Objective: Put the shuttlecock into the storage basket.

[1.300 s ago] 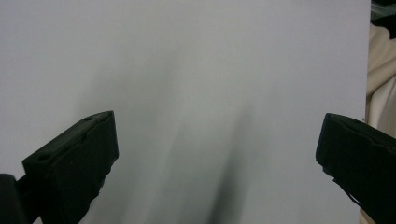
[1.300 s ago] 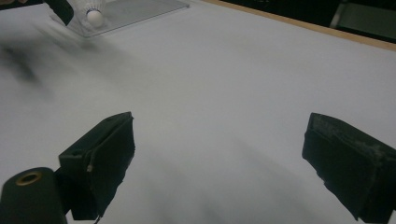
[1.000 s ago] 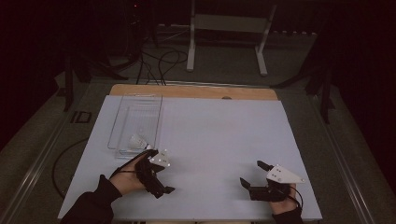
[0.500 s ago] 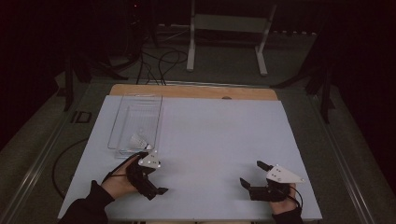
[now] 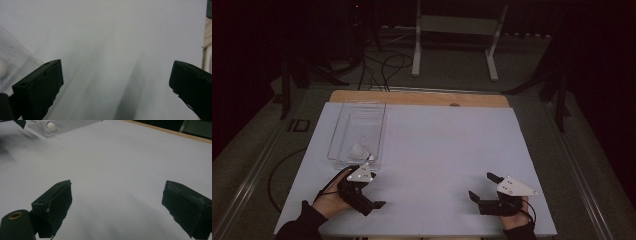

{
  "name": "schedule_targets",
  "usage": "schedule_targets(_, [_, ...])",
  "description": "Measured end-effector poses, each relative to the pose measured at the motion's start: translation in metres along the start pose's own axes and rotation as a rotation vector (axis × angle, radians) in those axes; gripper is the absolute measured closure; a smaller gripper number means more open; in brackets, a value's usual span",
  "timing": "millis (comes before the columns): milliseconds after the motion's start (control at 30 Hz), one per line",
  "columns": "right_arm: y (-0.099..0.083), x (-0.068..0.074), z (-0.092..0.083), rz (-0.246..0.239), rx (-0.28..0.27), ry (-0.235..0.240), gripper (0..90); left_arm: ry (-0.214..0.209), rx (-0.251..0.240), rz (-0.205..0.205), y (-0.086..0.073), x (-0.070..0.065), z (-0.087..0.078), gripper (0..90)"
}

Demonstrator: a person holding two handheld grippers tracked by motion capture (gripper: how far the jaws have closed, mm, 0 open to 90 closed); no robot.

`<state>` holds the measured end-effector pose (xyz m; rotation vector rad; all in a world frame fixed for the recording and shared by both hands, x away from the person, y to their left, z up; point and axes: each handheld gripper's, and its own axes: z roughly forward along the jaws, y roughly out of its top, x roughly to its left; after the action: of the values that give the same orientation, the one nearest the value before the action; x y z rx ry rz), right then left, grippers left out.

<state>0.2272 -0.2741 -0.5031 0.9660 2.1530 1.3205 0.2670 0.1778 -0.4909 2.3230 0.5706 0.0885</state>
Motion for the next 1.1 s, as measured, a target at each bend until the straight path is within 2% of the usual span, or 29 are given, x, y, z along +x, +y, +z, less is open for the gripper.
schedule_targets(67, [0.000, 0.000, 0.000, 0.000, 0.000, -0.002, 9.2, 0.008, -0.012, -0.007, -0.002, 0.000, -0.001, 0.0])
schedule_targets(300, [0.000, 0.000, 0.000, 0.000, 0.002, 0.001, 9.2, 0.027, -0.007, -0.047, -0.008, 0.001, 0.000, 0.0])
schedule_targets(400, [0.000, 0.000, 0.000, -0.003, 0.002, 0.001, 9.2, 0.024, -0.019, -0.063, -0.011, 0.001, 0.000, 0.0])
schedule_targets(733, [0.000, 0.000, -0.001, -0.004, 0.005, 0.002, 9.2, 0.054, -0.054, -0.099, -0.020, 0.001, 0.002, 0.0])
schedule_targets(967, [0.001, 0.000, -0.001, -0.013, 0.002, 0.000, 9.2, 0.074, -0.073, -0.109, -0.023, 0.002, 0.003, 0.1])
schedule_targets(1100, [0.001, 0.000, -0.001, -0.013, 0.004, 0.001, 9.2, 0.069, -0.077, -0.112, -0.024, 0.001, 0.003, 0.0])
